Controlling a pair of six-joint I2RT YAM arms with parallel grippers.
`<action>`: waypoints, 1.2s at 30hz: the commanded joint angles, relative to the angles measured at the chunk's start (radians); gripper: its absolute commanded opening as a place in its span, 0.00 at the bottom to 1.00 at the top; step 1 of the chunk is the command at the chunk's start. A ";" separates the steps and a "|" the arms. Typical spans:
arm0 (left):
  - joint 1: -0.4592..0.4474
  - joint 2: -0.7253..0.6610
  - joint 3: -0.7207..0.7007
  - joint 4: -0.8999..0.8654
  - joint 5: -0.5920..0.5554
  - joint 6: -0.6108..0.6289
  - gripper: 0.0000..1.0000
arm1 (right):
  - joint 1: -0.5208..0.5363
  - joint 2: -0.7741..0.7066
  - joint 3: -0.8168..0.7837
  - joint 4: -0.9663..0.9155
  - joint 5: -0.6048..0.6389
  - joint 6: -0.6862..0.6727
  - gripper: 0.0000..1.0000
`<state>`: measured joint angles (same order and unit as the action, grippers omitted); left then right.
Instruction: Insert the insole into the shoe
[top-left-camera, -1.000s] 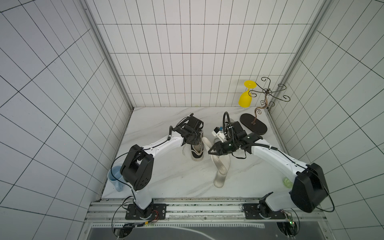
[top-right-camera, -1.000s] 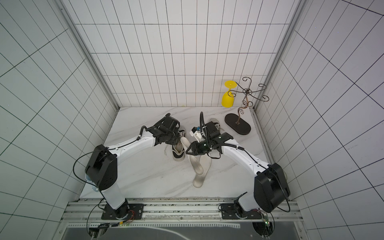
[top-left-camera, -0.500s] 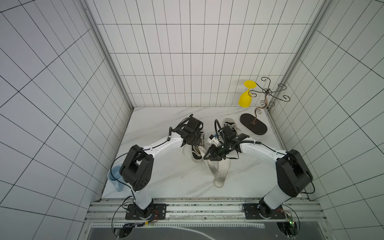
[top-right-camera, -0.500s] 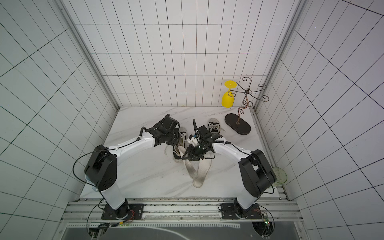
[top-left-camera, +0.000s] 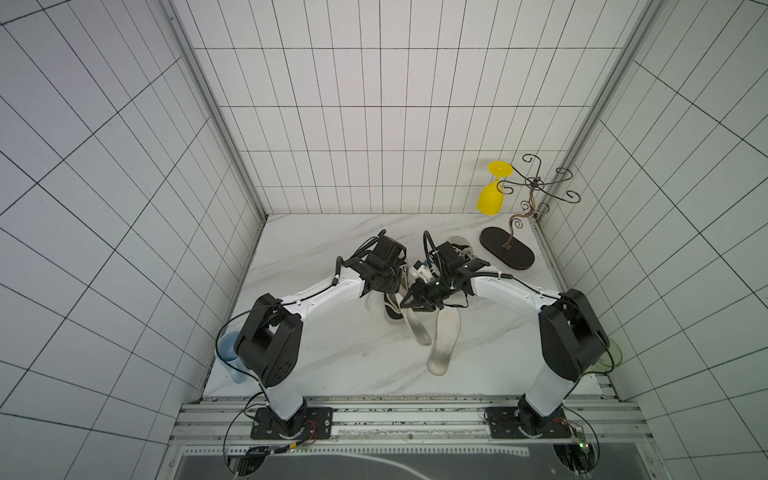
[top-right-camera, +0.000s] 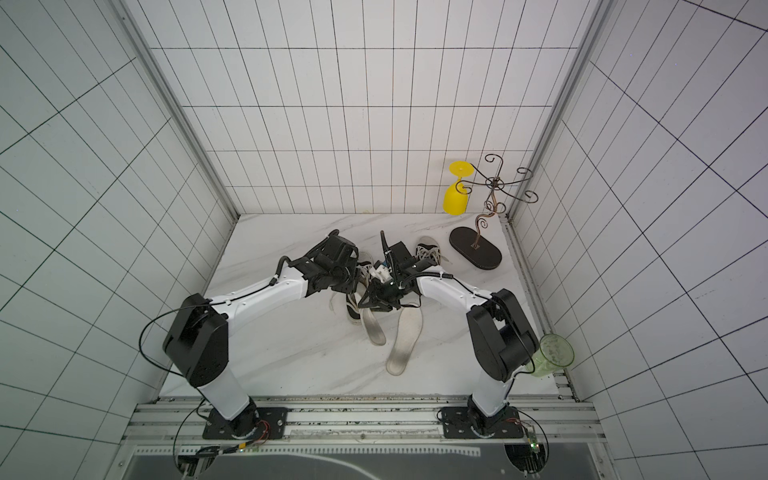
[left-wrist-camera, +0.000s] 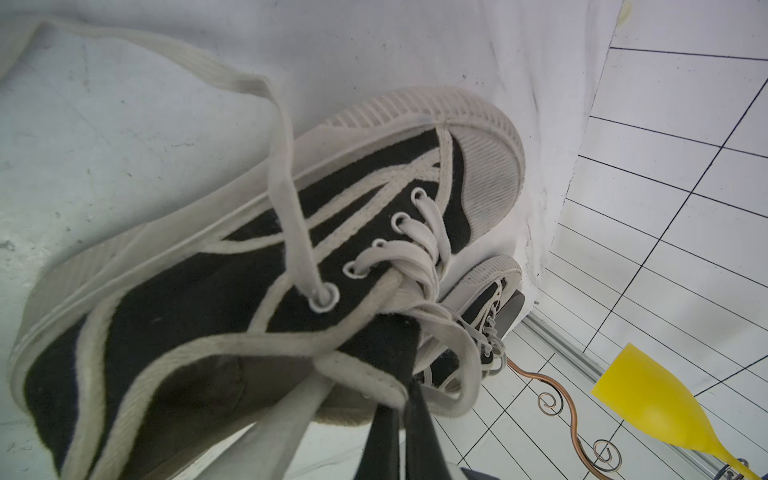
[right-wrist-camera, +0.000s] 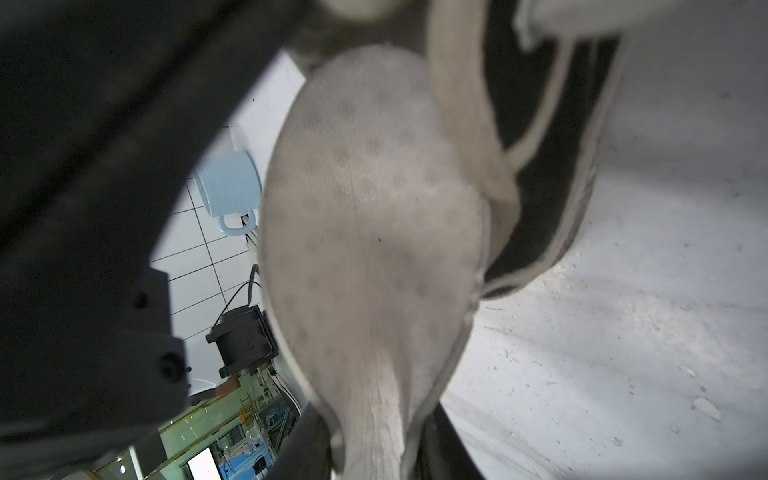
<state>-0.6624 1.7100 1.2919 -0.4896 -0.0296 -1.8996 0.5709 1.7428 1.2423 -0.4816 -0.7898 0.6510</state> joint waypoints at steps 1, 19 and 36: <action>-0.016 -0.046 0.035 -0.001 -0.014 -0.007 0.00 | -0.013 0.045 0.130 -0.049 0.016 0.018 0.32; -0.031 -0.049 0.069 -0.003 -0.045 -0.001 0.00 | -0.023 0.059 0.121 -0.136 0.113 0.033 0.33; -0.041 -0.013 0.189 -0.186 0.042 0.088 0.00 | -0.031 0.195 0.393 -0.217 0.346 -0.097 0.33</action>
<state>-0.6983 1.7027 1.4143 -0.6426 -0.0177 -1.8492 0.5522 1.9213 1.5146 -0.6628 -0.5327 0.6098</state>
